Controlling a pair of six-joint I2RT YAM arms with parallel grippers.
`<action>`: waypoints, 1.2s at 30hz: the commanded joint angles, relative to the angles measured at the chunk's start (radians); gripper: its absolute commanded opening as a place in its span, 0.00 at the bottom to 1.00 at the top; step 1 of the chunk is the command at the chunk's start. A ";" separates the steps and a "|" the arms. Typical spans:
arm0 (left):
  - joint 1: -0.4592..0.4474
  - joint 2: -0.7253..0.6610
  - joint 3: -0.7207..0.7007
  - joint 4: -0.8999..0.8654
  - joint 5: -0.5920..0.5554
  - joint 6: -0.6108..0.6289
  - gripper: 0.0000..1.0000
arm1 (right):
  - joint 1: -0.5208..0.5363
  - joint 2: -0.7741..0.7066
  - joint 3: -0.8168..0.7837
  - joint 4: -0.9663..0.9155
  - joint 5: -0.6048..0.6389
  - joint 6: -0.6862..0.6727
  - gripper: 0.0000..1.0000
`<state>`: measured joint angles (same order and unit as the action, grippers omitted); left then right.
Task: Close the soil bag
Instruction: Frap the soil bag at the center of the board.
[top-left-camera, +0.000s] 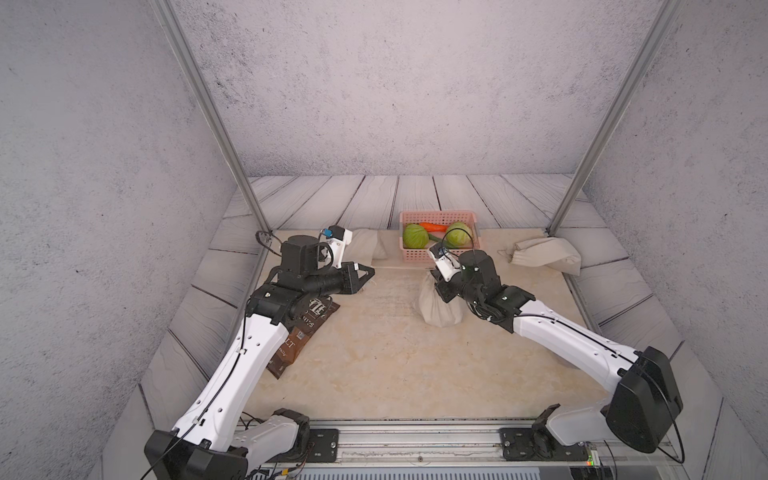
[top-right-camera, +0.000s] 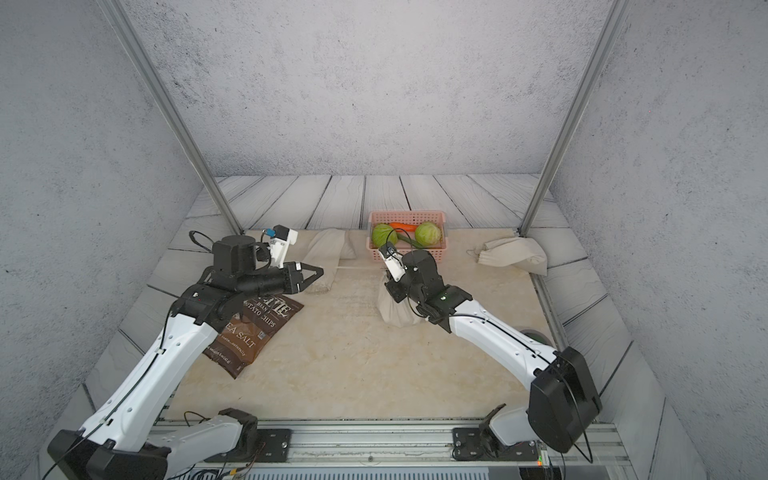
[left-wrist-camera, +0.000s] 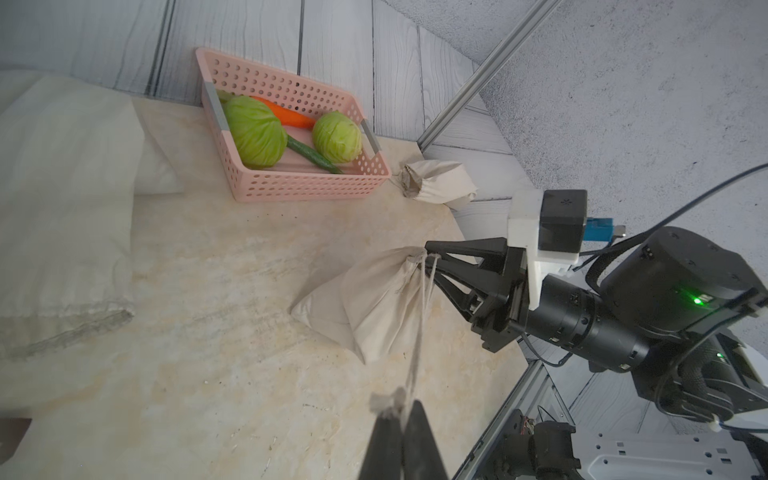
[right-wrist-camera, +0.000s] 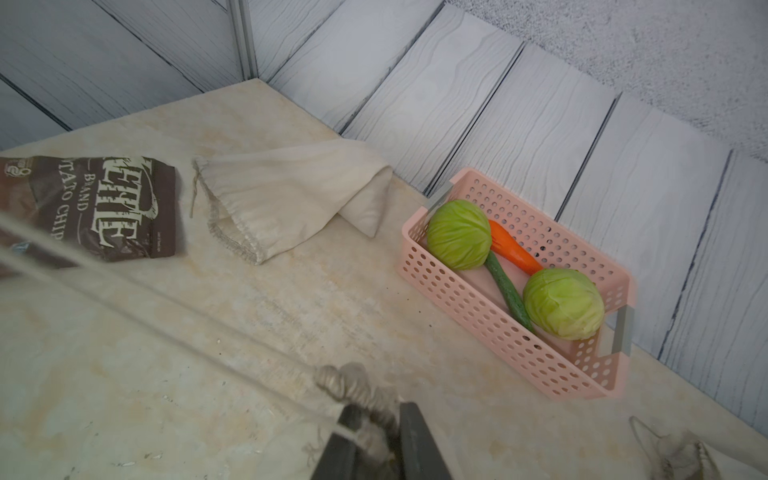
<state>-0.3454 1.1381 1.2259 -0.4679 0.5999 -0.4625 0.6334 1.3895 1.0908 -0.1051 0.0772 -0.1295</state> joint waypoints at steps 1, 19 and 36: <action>-0.029 -0.033 0.113 0.122 -0.085 0.027 0.00 | -0.088 -0.057 -0.012 -0.158 0.089 0.020 0.33; -0.175 0.107 0.322 0.085 -0.091 0.033 0.00 | -0.015 -0.199 0.073 -0.041 -0.347 0.053 0.79; -0.176 0.081 0.364 0.051 -0.108 0.048 0.00 | 0.118 -0.017 0.236 -0.078 -0.207 0.080 0.58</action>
<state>-0.5186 1.2472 1.5497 -0.4244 0.4969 -0.4381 0.7517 1.3537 1.2896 -0.1562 -0.1802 -0.0601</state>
